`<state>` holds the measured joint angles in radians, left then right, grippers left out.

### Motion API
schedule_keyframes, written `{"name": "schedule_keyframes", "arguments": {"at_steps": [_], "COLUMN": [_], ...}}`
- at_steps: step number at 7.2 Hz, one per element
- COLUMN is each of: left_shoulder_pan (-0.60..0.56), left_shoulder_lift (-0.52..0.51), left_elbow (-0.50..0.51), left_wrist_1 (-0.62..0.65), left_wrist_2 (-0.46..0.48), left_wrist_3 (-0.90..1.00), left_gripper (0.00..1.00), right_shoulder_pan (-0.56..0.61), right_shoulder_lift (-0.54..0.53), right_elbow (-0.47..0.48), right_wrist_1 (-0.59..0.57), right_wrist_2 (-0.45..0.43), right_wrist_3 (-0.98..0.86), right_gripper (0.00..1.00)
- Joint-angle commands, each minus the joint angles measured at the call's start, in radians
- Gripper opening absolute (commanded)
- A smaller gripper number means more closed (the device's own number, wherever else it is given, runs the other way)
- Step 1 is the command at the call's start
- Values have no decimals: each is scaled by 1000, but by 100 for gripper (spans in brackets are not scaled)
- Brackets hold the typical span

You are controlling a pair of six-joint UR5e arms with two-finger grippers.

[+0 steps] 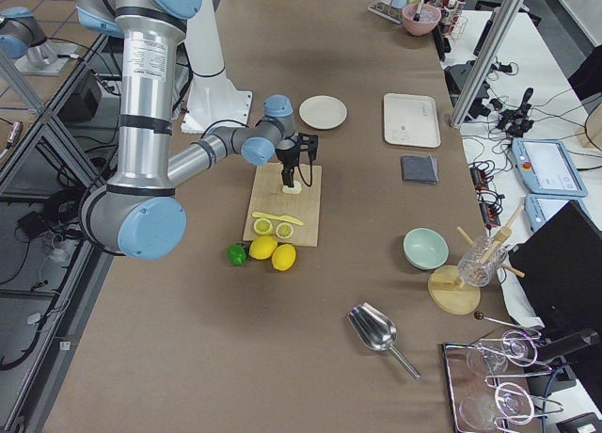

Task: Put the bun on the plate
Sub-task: 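Lower the right gripper and grasp the cream bun on the cutting board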

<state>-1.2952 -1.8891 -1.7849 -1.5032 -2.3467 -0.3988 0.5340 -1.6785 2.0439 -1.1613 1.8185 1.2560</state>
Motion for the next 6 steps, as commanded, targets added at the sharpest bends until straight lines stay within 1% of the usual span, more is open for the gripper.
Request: {"name": "schedule_keyframes", "arguments": {"at_steps": [1, 3, 4, 5, 6], "left_shoulder_pan": [-6, -7, -7, -7, -7], "left_shoulder_lift": [1, 11, 12, 16, 18], "left_elbow": [4, 2, 2, -2, -4], "left_wrist_1": [1, -2, -2, -2, -2], "left_wrist_2": [3, 6, 6, 4, 4], "left_wrist_3": [12, 12, 12, 12, 12], "left_gripper": [98, 98, 98, 98, 98], "right_shoulder_pan": [-15, -29, -26, -28, -26], "right_shoulder_lift": [-4, -4, -10, -13, -15], "right_elbow": [-79, -77, -70, -70, -68], "right_wrist_1": [98, 98, 97, 95, 95], "right_wrist_2": [-16, -18, -24, -24, -24], "right_wrist_3": [-6, -17, -14, -15, -15], "right_gripper": [99, 100, 63, 33, 30]}}
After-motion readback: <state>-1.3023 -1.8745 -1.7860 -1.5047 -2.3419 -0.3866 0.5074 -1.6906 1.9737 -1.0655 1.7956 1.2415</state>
